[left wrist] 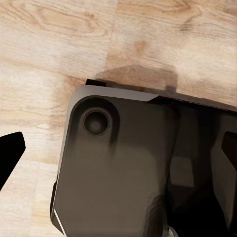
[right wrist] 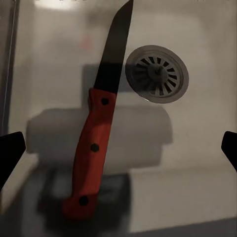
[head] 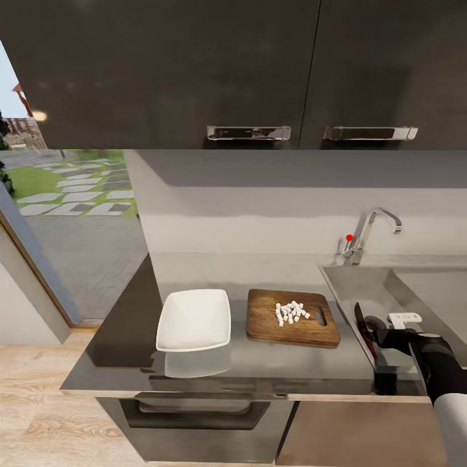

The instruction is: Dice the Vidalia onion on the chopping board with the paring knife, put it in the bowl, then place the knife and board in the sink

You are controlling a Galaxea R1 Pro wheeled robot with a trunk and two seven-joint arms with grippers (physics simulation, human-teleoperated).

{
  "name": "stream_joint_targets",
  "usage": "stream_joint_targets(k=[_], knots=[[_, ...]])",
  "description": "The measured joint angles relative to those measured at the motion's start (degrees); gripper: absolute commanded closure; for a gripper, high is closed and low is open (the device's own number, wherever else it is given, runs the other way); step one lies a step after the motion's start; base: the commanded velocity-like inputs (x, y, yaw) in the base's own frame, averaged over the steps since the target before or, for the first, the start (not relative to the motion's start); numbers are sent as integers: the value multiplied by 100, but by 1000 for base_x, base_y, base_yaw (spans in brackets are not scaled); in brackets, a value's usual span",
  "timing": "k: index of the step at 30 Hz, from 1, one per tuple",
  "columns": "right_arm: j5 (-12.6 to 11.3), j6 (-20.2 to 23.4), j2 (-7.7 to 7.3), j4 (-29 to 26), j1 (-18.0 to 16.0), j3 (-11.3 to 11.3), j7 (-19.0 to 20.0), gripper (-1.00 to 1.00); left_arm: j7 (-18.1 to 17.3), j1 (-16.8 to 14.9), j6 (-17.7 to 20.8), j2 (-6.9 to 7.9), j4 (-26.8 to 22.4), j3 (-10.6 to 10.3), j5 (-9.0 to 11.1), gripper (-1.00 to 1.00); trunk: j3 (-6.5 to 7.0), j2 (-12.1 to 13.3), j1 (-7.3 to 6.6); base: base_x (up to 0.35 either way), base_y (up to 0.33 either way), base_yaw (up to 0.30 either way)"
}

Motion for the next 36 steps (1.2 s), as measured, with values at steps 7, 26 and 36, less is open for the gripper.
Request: stream_joint_targets(k=[7,26,36], knots=[[-1,-17,-18,-165,0,-38,54,-100,0,0,0,0,0,-2,0,-100,0,0,0,0,0,0],[31,1860,-60,-3251,1,-334,1783,-100,3,0,1,0,-3,3,0,-100,0,0,0,0,2,0],[29,1867,-60,-3253,2,-337,1796,-100,8,0,2,0,-1,3,0,-100,0,0,0,0,238,0]])
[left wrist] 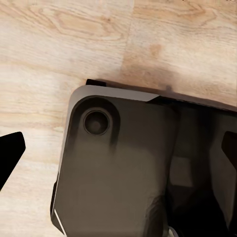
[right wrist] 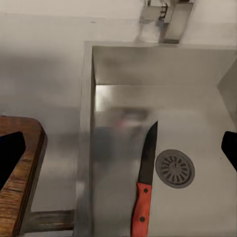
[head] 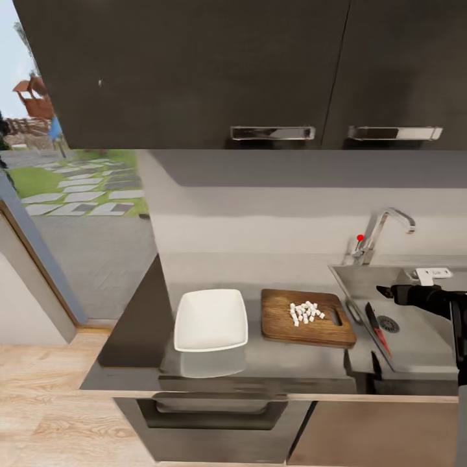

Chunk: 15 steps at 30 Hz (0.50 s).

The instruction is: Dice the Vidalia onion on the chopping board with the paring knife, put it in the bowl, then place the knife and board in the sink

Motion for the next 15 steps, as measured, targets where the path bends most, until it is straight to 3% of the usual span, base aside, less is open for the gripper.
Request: stream_joint_targets(k=[10,15], knots=[[-7,0,5,25,0,0,-7,-100,-1,0,1,0,1,0,0,-100,0,0,0,0,279,0],[-7,-5,8,54,-1,0,-8,-100,-5,0,1,0,1,0,0,-100,0,0,0,0,145,0]])
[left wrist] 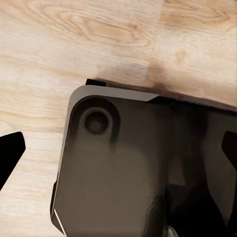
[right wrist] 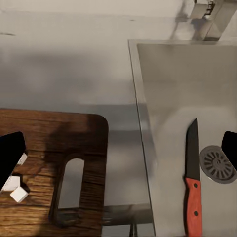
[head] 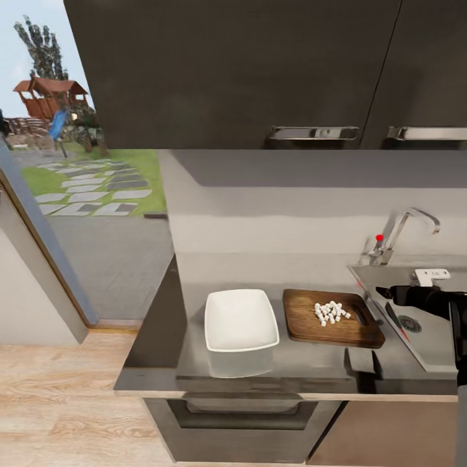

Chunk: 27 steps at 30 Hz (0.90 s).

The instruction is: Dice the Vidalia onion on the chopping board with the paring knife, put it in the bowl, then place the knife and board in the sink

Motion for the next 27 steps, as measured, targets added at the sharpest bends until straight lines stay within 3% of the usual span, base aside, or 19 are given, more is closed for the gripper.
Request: stream_joint_targets(k=[14,27], knots=[[-8,0,2,129,-1,2,-1,-100,1,0,1,0,0,0,0,-100,0,0,0,0,8,0],[-9,40,45,139,0,21,-9,-100,-1,0,5,0,0,0,0,-100,0,0,0,0,131,0]])
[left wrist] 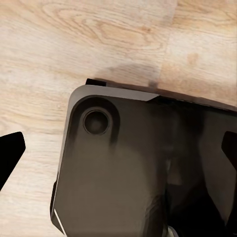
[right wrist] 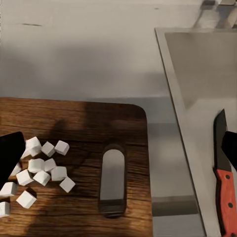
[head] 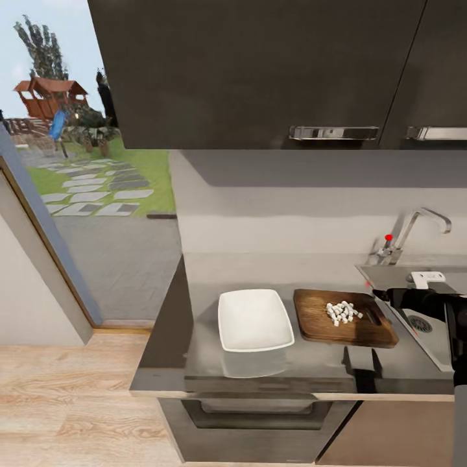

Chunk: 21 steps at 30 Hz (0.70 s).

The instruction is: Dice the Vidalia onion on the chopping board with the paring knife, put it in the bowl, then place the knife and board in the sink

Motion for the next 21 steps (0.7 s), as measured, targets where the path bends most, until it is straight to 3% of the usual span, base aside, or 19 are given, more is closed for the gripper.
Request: stream_joint_targets(k=[12,21], knots=[[-1,4,42,24,0,1,0,-100,3,0,0,0,0,0,0,-100,36,0,0,0,2,-102],[1,-5,21,402,0,-14,-80,-100,3,0,0,0,0,0,0,-100,36,0,0,0,0,-24]])
